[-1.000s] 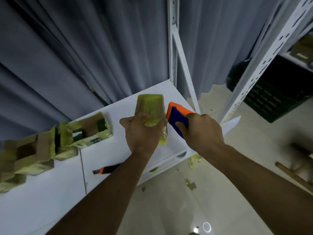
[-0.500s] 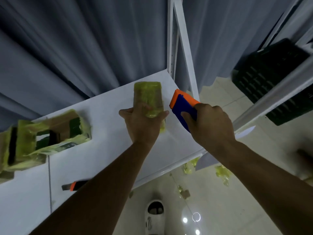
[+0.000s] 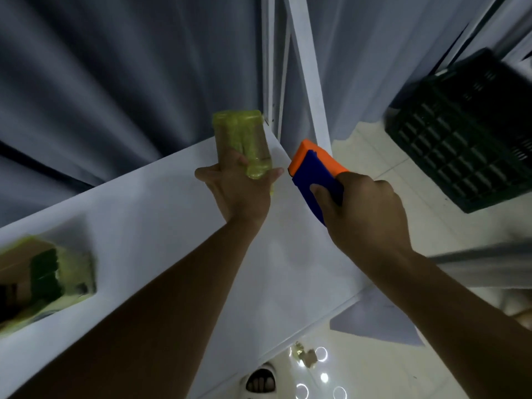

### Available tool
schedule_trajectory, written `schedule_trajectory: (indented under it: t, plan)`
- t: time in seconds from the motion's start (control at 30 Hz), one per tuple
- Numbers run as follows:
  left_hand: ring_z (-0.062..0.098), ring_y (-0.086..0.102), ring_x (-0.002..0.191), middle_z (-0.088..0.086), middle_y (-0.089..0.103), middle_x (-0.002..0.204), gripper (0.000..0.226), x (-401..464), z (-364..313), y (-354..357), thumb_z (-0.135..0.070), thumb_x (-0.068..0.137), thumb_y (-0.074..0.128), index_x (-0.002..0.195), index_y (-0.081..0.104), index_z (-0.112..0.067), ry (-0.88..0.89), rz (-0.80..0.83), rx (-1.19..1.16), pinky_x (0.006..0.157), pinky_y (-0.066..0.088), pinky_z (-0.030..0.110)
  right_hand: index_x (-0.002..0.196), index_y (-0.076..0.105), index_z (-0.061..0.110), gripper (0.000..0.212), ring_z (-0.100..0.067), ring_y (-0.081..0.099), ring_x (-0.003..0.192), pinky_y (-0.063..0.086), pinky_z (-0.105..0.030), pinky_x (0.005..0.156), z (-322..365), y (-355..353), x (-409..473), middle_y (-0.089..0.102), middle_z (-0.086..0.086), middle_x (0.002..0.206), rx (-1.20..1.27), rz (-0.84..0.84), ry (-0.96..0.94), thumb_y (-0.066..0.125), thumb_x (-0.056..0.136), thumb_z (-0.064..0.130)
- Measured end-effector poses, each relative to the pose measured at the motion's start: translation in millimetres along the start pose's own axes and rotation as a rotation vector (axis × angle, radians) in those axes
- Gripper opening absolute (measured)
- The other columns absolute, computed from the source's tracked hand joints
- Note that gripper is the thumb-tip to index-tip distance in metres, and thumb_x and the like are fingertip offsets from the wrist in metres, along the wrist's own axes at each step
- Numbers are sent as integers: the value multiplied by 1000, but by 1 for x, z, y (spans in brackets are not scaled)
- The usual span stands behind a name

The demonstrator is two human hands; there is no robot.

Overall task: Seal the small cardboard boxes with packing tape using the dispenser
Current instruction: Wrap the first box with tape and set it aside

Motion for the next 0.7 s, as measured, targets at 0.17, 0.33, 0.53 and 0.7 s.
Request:
schedule_trajectory:
  t: [0.17,0.33,0.53,0.7]
  plan:
    - [39,56,107,28,49,120,87,18,18,14,-40,58,95,114,28,-31,-134,-2,-12,82,57,44,111,64,15,33,-18,54,66,39,-26,58,2,11,19,70,-4,95,-3,41,38,51,102,44]
    - [44,52,112,29,47,122,66,24,17,21,-48,67,89,111,52,-15,-124,118,122,94,49,47,109,65,13,32,-18,54,64,39,-26,60,2,15,28,69,-4,91,-2,53,57,52,102,42]
    - [21,43,102,14,28,130,70,17,9,17,-47,72,87,124,49,-22,-60,255,173,67,44,23,108,66,13,33,-19,53,64,35,-25,56,7,12,24,70,-5,91,-12,70,43,52,101,42]
    - [30,55,110,18,36,135,78,12,5,-4,-51,83,76,144,36,-24,-1,378,336,74,50,30,104,66,13,33,-17,52,58,39,-27,59,12,2,15,62,0,79,-12,78,-9,53,101,43]
Point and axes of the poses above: each hand's wrist, its own x-axis towards the middle knuckle, its own y-axis out of the palm, z = x × y, the point moved 7 cm from there along x, towards the middle knuckle
